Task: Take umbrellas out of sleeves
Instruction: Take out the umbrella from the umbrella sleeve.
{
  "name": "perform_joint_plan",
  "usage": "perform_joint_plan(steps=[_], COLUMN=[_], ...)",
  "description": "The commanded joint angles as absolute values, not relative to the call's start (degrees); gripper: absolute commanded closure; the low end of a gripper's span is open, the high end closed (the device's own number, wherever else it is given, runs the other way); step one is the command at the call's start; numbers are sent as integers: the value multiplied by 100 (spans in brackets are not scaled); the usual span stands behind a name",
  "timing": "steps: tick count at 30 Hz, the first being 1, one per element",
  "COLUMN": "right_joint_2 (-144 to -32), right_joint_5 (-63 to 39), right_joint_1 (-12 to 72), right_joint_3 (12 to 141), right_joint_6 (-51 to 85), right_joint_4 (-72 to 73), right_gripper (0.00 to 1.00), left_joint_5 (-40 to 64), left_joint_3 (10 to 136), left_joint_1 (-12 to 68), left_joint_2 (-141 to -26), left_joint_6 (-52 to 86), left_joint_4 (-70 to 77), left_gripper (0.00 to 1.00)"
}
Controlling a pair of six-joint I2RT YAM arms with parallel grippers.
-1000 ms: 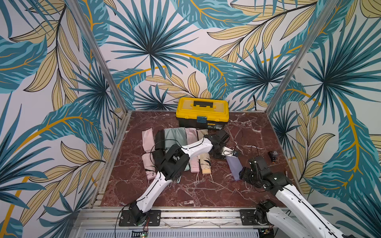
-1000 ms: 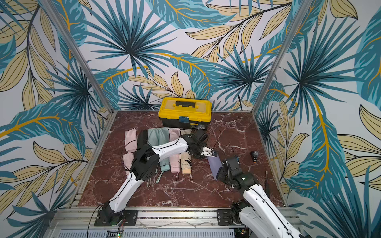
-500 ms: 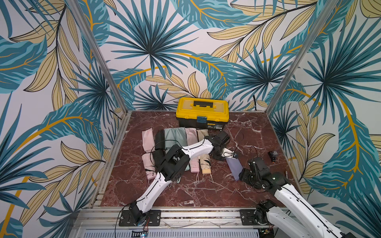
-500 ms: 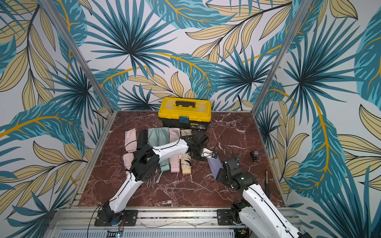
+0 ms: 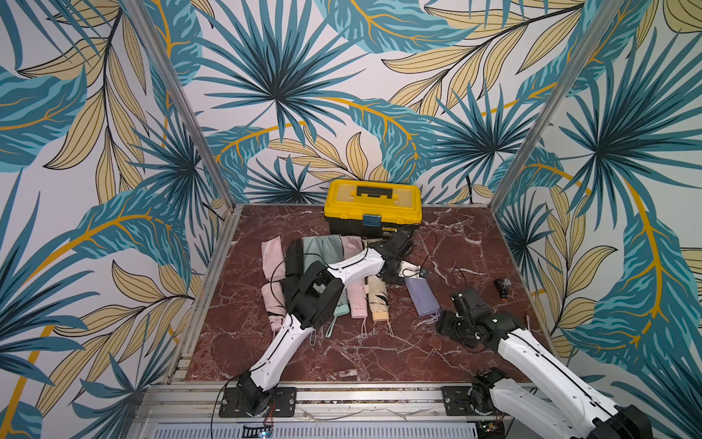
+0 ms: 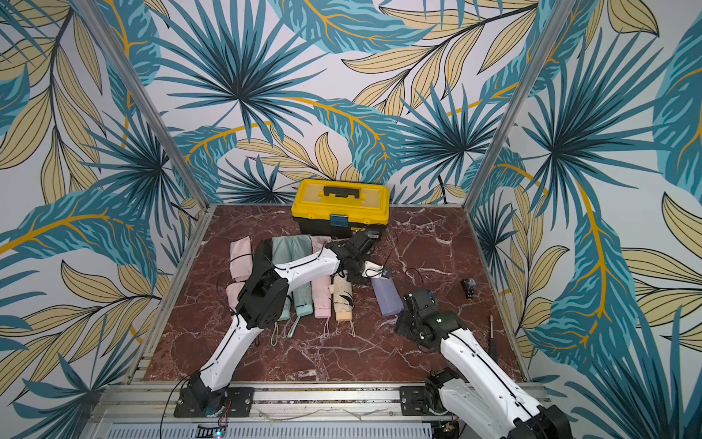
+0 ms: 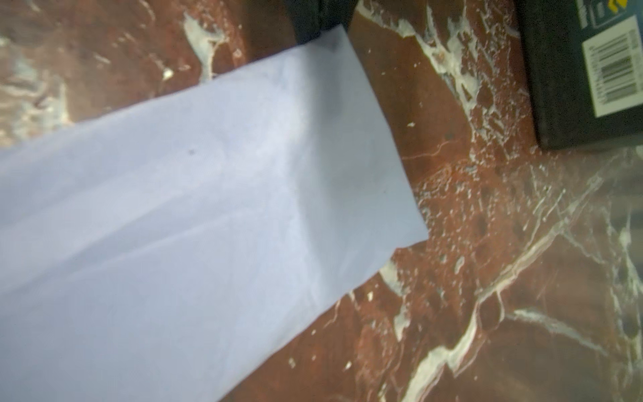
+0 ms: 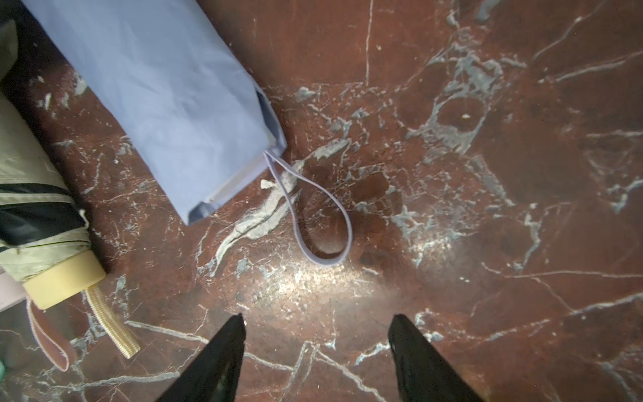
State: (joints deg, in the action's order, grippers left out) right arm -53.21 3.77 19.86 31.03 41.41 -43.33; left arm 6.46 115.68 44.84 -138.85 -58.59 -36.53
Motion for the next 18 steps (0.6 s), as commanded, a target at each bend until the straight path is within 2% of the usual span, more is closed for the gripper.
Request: perform_joint_plan(steps=[1,5,13,18], right_joint_2=[-5817,-6274,-7249,-7843], right_joint_5=[387,370,1021,1163], right_joint_1=[1964,1969,1968,1954], right_joint_3=[3268,3428,3875,4100], right_joint_6=[3891,3572,3296,3389], right_joint_4=[-4269,-4038,-3792,-3697], right_gripper=[31,32,32,39], left_joint_5=[584,641,632,654], left_joint_3=[11802,11880,11930,11837], left_joint_1=[4482,4482,4482,4491], left_joint_2=[-13729,-13729,-13729,-13729], left_joint_6=[-5792,-5792,-5842,-5836], left_joint_4=[-3750,-3750,-3753,-3753], left_gripper=[100,100,100,100])
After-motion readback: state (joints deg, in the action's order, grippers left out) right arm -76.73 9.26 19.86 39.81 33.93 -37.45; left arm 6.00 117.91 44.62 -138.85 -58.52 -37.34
